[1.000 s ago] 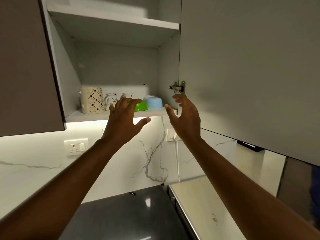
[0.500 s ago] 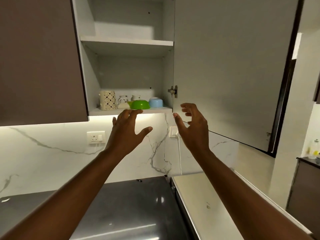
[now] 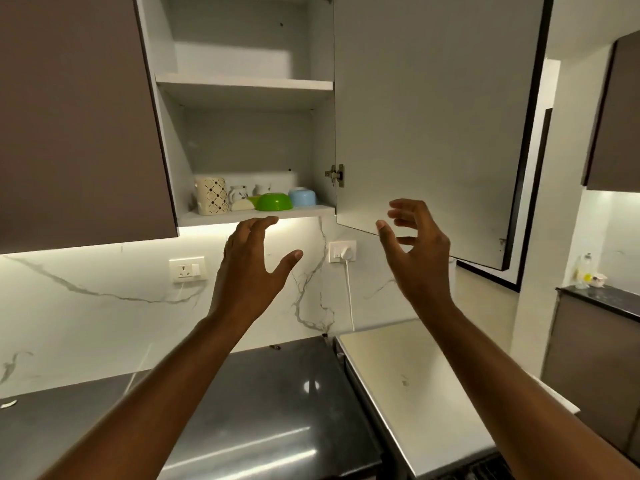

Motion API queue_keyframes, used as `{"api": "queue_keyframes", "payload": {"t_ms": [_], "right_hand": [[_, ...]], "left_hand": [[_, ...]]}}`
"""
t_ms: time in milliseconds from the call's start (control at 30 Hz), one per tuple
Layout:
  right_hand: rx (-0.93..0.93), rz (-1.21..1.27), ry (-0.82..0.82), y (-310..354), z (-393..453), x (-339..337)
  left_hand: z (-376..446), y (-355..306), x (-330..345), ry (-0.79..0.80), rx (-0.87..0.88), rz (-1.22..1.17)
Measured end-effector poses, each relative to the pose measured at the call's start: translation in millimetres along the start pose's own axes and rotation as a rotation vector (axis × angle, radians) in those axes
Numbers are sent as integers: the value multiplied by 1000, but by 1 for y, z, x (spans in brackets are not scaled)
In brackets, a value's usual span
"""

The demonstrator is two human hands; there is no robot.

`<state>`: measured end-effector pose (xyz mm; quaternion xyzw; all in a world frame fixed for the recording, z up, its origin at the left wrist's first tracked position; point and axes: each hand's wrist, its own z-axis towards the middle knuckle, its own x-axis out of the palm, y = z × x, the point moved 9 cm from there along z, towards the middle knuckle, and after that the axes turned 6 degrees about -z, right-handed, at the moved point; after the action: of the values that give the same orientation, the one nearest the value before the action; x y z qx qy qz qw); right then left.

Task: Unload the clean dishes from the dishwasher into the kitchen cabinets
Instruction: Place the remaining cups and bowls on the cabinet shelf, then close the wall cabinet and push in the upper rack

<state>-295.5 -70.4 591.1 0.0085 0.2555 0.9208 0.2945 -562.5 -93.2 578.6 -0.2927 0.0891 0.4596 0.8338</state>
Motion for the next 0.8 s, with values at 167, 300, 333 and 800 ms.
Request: {"api": "queue_keyframes", "payload": {"t_ms": [167,300,333,800], "right_hand": [[27,-24,-112,5,-7,-42],[30,-62,-283,7,-18,-88],[25,-97,-347,7,-20,-104],[336,1,-246,-86,-9,-134]], "left_hand": [[-16,-3,-12,4,40,-80],[-33,-14,-3,48,39,-150],[-37,-18,0,63,37,-168],[-41,-79,29,172,-7,-270]]}}
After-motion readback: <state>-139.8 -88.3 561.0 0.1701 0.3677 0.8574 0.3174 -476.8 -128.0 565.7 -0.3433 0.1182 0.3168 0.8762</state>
